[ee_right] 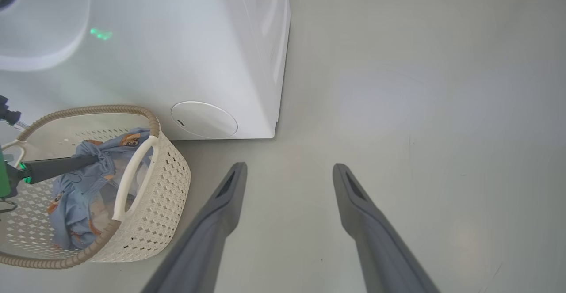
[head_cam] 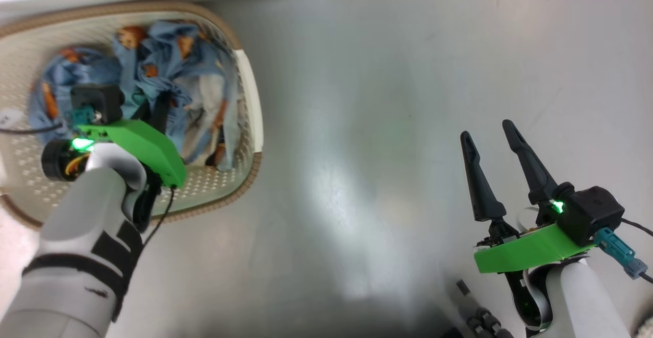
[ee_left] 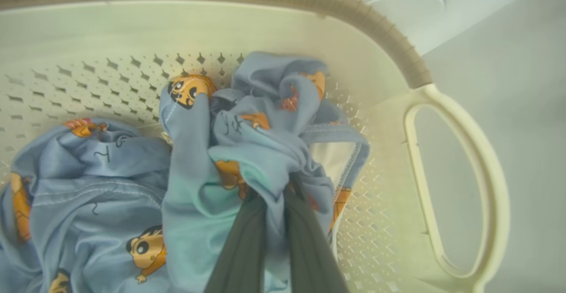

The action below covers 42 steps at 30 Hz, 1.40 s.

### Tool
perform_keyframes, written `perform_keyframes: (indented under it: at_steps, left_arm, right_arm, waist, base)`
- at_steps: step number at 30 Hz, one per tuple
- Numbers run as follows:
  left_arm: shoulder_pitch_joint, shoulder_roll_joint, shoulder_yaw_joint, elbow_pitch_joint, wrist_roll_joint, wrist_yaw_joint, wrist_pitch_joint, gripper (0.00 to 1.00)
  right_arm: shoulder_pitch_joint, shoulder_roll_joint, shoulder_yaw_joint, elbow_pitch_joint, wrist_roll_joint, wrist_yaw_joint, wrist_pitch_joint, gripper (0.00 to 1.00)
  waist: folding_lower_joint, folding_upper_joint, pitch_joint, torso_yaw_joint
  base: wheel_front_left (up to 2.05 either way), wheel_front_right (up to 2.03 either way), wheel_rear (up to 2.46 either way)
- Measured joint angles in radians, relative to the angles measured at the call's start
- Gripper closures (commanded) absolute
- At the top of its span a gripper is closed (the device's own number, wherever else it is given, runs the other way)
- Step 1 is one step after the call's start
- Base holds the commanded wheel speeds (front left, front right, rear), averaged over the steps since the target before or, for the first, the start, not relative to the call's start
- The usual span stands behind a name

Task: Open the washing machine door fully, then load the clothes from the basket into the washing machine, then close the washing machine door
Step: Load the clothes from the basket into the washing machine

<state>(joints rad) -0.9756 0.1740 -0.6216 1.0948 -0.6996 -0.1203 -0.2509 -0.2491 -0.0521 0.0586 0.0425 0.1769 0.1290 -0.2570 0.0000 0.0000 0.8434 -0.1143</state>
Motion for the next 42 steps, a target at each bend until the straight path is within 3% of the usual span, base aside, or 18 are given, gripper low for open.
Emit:
perform_keyframes:
  at_steps: [17,29,42]
  left_arm:
    - [0.409,-0.006,0.257,-0.476,0.192,0.063,-0.004,1.0]
    - [0.669,-0.043,0.453,-0.756,0.317,0.063,-0.004,1.0]
    - [0.839,-0.089,0.555,-0.963,0.406,0.026,-0.004,1.0]
  right_arm:
    - [0.011,-0.031,0.003,0.059,0.002,0.0,0.0,0.0]
    - [0.092,-0.048,0.011,0.079,0.011,0.0,0.0,0.0]
    - [0.181,-0.05,0.011,0.079,0.011,0.0,0.0,0.0]
  waist:
    - [0.0,0.0,-0.256,0.082]
    - [0.0,0.0,-0.468,0.126]
    - [0.0001,0.0,-0.669,0.156]
  base:
    - [0.0,0.0,0.0]
    - [0.0,0.0,0.0]
    - [0.0,0.0,0.0]
